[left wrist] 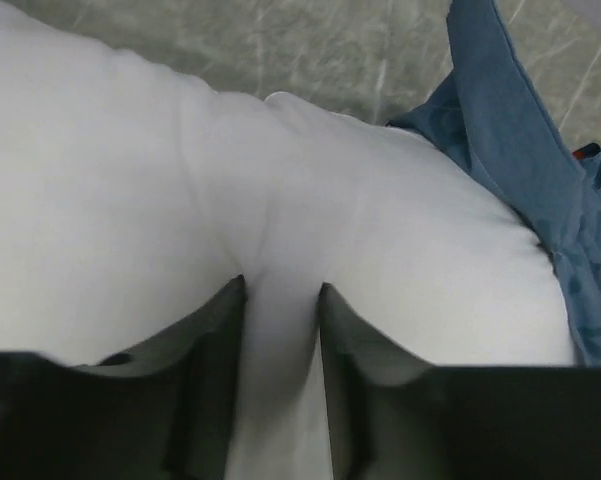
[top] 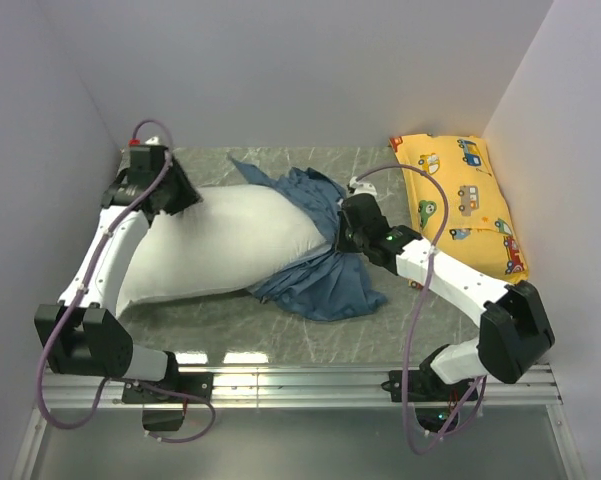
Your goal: Remove the pillowcase from the pillow
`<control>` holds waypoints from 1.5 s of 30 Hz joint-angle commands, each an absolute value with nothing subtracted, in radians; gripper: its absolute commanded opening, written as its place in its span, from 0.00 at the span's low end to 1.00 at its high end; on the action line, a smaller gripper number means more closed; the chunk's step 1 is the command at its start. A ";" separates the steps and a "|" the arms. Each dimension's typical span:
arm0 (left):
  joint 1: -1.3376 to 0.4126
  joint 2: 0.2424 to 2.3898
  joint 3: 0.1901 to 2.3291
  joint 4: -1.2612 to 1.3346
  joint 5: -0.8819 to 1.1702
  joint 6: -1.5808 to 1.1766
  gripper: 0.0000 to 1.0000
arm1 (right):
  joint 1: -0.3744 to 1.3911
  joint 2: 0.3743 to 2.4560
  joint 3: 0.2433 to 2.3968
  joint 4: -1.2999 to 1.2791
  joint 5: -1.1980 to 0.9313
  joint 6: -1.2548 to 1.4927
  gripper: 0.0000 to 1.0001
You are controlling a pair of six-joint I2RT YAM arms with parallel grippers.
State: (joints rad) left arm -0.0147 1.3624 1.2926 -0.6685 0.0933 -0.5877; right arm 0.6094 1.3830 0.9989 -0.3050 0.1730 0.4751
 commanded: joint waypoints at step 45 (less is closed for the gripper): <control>-0.230 1.152 1.184 -0.594 -0.353 -0.560 0.00 | 0.376 1.240 1.045 -0.429 0.201 0.428 0.00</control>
State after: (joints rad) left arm -0.3794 1.2327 1.1820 -0.5846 -0.1558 -0.6346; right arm 0.5251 1.2900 1.0370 -0.2447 0.0143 0.5087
